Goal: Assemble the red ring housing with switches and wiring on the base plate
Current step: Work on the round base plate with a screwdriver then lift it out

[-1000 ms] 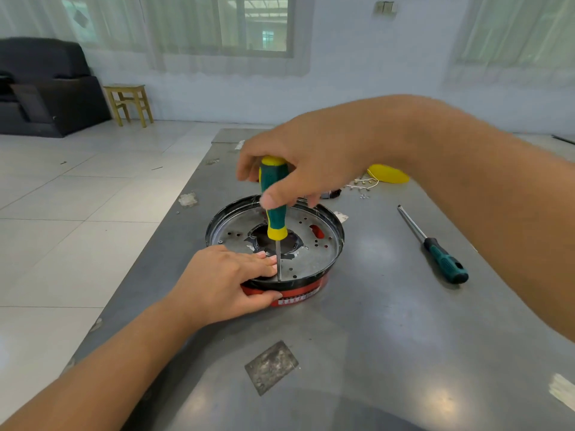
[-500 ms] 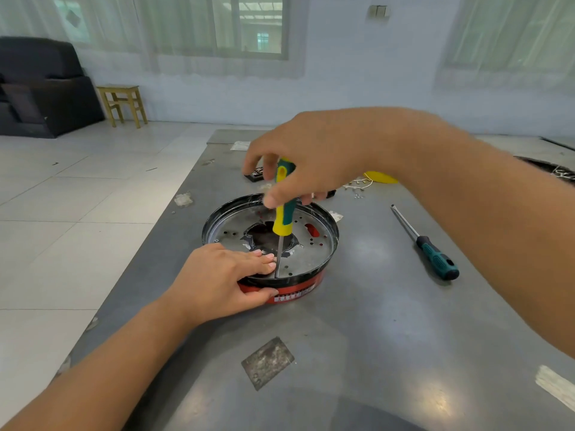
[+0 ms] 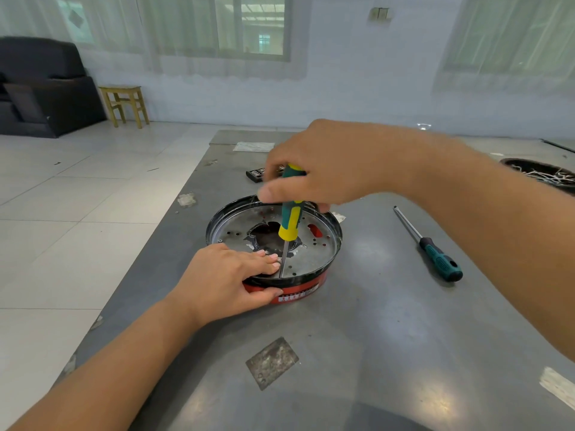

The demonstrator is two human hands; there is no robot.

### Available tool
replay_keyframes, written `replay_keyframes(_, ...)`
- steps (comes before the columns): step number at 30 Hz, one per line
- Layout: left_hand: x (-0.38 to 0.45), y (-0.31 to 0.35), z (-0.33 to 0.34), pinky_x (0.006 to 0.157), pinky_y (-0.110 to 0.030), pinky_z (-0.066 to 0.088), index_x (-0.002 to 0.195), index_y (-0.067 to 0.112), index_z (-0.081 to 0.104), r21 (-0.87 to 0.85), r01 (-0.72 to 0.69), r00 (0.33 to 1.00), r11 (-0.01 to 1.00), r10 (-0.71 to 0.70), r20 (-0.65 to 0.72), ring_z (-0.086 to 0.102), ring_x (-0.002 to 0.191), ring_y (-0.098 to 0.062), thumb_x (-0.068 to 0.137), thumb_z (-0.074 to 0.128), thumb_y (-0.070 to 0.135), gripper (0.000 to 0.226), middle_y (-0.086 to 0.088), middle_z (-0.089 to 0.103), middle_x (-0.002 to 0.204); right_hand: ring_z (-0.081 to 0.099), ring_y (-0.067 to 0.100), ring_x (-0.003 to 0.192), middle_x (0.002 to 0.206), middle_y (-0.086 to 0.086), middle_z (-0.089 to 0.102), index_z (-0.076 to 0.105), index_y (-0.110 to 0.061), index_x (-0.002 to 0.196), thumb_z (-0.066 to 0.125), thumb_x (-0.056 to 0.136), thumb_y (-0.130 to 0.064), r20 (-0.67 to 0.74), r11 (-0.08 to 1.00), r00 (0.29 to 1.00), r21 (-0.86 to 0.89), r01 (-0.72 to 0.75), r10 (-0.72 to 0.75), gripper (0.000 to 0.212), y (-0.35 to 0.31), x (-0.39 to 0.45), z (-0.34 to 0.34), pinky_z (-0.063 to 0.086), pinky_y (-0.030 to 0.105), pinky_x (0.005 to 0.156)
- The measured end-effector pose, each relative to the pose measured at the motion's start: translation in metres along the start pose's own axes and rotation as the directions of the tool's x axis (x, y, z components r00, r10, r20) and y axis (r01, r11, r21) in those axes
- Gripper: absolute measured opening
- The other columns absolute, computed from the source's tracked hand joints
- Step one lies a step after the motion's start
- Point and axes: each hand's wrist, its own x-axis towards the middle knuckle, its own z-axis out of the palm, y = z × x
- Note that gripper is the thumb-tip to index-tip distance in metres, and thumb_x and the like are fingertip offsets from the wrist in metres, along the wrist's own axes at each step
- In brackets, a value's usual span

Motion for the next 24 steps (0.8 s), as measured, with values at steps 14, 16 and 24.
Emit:
replay_keyframes(14,0.000,0.000,-0.002,0.069,-0.015,0.039,0.103,0.039,0.083,0.007,0.008,1.000,1.000,-0.008,0.001,0.073,0.099,0.002,0.080,0.066,0.068,0.041,0.021,0.078,0.109,0.062,0.007,0.063,0.050,-0.012,0.059,0.058,-0.025,0.089,0.045,0.099,-0.064,-0.160,0.994,0.987,-0.110,0.011,-0.029,0.042,-0.002,-0.009,0.012,0.039,0.028,0.054)
replay_keyframes(16,0.000,0.001,-0.002,0.071,-0.016,0.039,0.102,0.039,0.083,0.007,0.010,1.000,1.000,-0.010,-0.009,0.073,0.099,0.002,0.081,0.063,0.069,0.042,0.021,0.078,0.108,0.069,0.006,0.066,0.076,-0.014,0.069,0.057,-0.034,0.117,0.053,0.098,-0.057,0.006,0.999,1.000,0.034,0.023,-0.023,0.030,0.002,-0.011,0.004,0.047,0.028,0.062)
replay_keyframes(24,0.000,0.002,-0.002,0.069,-0.016,0.040,0.102,0.039,0.083,0.004,0.008,1.000,1.000,-0.007,-0.011,0.073,0.098,0.002,0.083,0.057,0.071,0.045,0.021,0.078,0.108,0.067,-0.006,0.060,0.057,-0.021,0.068,0.065,-0.034,0.098,0.053,0.099,-0.053,-0.020,0.998,0.999,0.048,0.030,-0.029,0.022,0.003,-0.011,0.001,0.042,0.020,0.061)
